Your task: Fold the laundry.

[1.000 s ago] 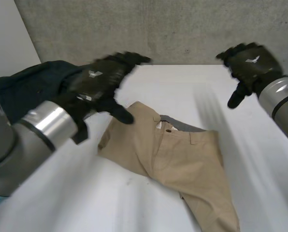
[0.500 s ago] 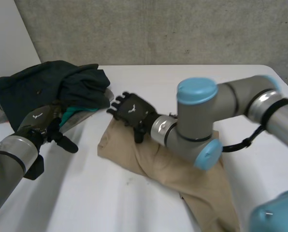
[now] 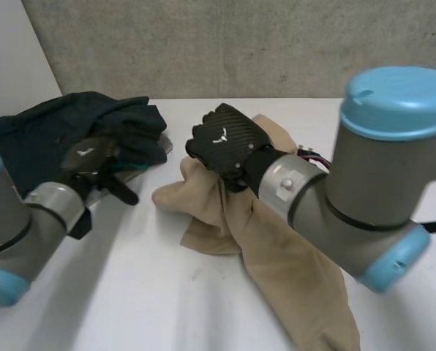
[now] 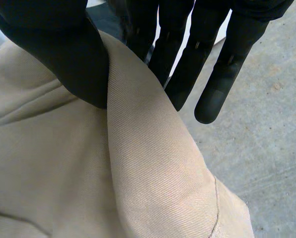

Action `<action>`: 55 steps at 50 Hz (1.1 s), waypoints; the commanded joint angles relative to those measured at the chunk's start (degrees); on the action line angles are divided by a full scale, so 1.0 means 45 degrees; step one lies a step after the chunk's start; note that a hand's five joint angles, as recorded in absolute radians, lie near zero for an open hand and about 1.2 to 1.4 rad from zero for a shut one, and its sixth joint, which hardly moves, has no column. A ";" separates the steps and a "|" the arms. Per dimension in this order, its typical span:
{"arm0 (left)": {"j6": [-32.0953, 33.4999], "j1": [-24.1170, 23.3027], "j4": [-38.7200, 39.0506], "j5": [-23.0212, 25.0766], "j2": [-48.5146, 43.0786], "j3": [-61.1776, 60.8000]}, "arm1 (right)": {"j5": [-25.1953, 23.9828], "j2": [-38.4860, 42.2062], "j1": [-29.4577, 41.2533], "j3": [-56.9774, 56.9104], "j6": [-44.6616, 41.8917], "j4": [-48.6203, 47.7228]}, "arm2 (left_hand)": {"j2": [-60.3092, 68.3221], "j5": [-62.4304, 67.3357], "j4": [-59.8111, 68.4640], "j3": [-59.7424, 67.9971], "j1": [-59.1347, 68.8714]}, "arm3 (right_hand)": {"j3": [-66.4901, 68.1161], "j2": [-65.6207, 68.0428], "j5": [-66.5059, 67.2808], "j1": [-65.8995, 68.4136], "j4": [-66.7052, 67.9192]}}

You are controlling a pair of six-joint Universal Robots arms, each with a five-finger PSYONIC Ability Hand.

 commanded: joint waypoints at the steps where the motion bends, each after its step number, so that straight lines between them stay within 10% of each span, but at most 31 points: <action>1: 0.0009 -0.1323 -0.0148 0.1006 -0.2074 0.1604 | 0.0218 -0.1867 -0.0155 0.1800 0.0022 -0.0053 | -0.0300 -0.0519 -0.0270 -0.0376 -0.0092 | 0.2692 0.2891 0.3257 0.3668 0.2574; 13: -0.0069 -0.2048 -0.1788 0.1046 -0.2662 0.1996 | 0.1234 -0.2416 -0.0976 0.2778 0.0354 -0.0072 | 0.6653 0.6434 0.6682 0.6577 0.6861 | 0.2692 0.2891 0.3257 0.3668 0.2574; 28: -0.0362 -0.0602 -0.2550 0.0148 0.0639 -0.0210 | 0.1312 -0.2318 -0.0839 0.2564 0.0413 -0.0112 | 0.2505 0.2286 0.2534 0.2429 0.2712 | 0.2692 0.2891 0.3257 0.3668 0.2574; 43: -0.0986 -0.2320 -0.2707 0.0225 -0.2464 0.0998 | 0.2015 -0.2572 -0.0800 0.2856 0.1290 0.0044 | 0.0859 0.0640 0.0889 0.0783 0.1067 | 0.2692 0.2891 0.3257 0.3668 0.2574; 50: -0.2158 -0.2555 -0.2688 0.0089 -0.3306 0.2132 | 0.1996 -0.2826 -0.0936 0.3110 0.1956 0.0823 | 1.0003 0.9784 1.0033 0.9927 1.0211 | 0.2692 0.2891 0.3257 0.3668 0.2574; 55: -0.2179 -0.2497 -0.2707 0.0069 -0.3248 0.1977 | 0.1879 -0.2826 -0.0995 0.2372 0.1839 0.3084 | 1.5166 1.4947 1.5195 1.5090 1.5373 | -0.5674 -0.5475 -0.5110 -0.4698 -0.5792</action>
